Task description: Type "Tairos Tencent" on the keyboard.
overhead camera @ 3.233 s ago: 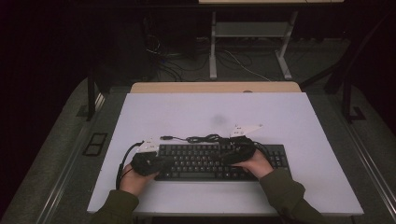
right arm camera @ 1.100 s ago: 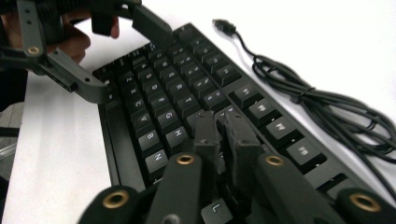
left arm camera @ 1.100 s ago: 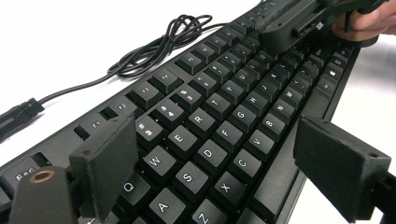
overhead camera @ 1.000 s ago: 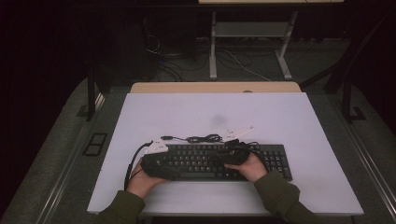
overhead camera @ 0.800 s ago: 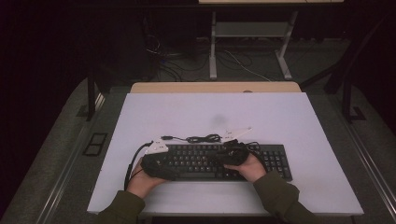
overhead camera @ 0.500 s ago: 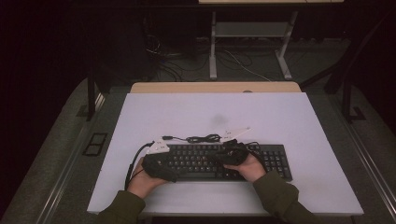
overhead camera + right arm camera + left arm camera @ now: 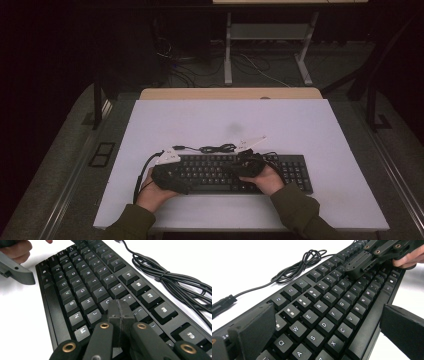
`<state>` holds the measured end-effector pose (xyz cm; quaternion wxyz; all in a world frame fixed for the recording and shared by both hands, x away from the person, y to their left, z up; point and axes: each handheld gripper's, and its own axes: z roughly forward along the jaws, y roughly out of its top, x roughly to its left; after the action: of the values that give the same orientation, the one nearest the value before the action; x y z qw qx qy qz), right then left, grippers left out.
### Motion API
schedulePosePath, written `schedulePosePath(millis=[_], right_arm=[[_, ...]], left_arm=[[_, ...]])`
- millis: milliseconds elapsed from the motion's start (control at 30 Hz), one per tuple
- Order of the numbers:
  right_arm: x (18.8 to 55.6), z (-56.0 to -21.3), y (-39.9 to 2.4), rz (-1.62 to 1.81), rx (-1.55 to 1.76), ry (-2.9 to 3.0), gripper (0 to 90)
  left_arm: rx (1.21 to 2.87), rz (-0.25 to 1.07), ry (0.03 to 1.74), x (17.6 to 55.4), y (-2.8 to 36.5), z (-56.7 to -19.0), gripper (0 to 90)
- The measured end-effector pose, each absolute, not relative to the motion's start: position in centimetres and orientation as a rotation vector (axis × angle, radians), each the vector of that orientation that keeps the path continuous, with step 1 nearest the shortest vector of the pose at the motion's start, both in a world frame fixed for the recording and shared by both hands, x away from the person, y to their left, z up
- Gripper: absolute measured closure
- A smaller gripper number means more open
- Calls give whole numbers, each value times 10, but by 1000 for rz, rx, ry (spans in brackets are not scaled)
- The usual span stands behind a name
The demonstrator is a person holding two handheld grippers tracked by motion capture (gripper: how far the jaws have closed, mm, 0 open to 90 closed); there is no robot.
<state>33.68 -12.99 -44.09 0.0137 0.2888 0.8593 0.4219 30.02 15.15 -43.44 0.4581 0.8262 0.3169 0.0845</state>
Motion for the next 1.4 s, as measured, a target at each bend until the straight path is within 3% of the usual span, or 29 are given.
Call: schedulePosePath(millis=[400,867,1033,1200,1400], right_arm=[[338,-436,-136,1357,903,2651,884],[341,-432,-144,1454,920,2610,561],[342,-431,-148,1492,926,2593,436],[343,-431,-150,1515,931,2574,355],[343,-430,-150,1514,939,2559,317]], left_arm=[[2040,216,783,300,151,-434,9],[2026,242,782,300,153,-430,163],[2009,242,780,300,155,-427,266],[2005,246,774,302,154,-425,356],[2013,252,771,305,148,-425,460]])
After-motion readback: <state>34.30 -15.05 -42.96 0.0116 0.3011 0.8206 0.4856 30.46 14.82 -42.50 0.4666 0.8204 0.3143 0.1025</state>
